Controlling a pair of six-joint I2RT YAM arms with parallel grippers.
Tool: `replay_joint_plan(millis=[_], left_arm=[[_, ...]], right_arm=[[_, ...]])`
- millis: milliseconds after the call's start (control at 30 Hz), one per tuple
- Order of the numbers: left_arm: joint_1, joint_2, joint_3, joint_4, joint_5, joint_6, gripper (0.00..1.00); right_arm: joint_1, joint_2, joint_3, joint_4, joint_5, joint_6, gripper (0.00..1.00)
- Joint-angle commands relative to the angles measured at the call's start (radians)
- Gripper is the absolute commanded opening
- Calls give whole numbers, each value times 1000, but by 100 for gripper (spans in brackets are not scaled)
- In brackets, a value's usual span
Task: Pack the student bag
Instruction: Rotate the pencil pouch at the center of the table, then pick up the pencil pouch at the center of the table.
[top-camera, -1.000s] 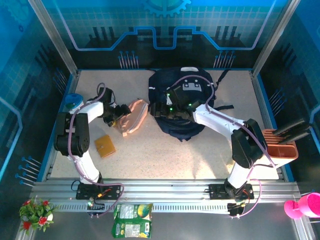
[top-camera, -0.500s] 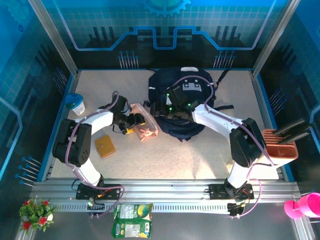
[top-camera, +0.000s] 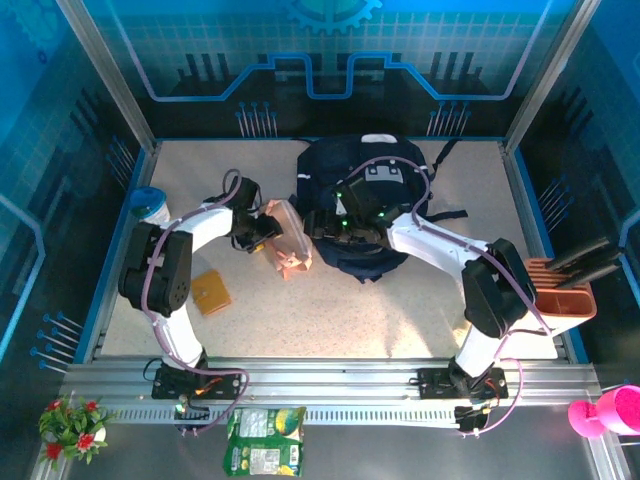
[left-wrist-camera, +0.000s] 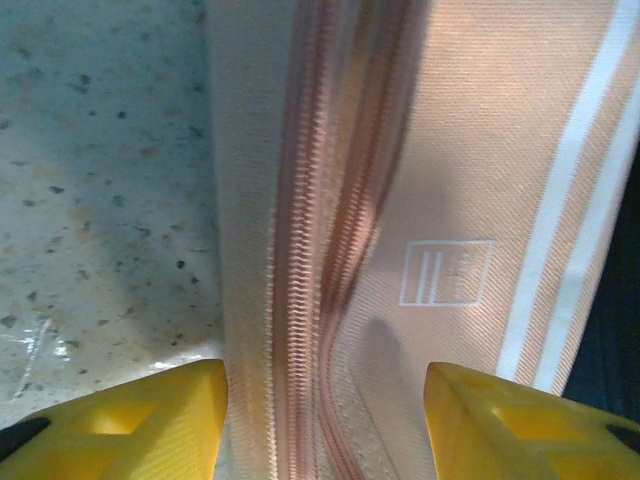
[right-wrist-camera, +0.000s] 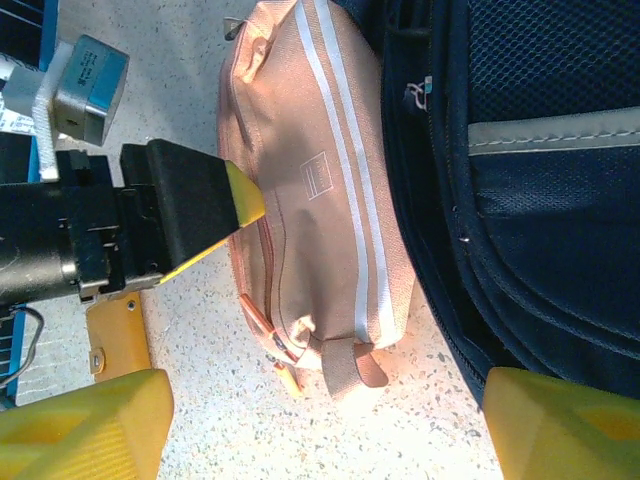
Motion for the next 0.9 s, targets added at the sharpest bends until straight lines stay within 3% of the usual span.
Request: replay_joint_plan(millis=[0,200,333,400,567,867], left_arm=[[7,21,30,-38,-37,-27,52],[7,24,33,-39,-44,-28,27],[17,-23,16,-24,-49,-21,16],[35,-67,-11,2,-26,-31,12],[99,-221,-118,119,88,-106,8],[132,-440,-251,383,227,-386,9]], right_arm=[[-12,-39,-17,12,16,1,82],[-16,-49,-31,20,-6,-29,86],[-17,-79,-77,69,11,-33,100],[-20,-88,-91,89,4,-33,100],[-22,-97,-132,185,-48,-1,100],[-22,-91,-206,587,-152,246,100]])
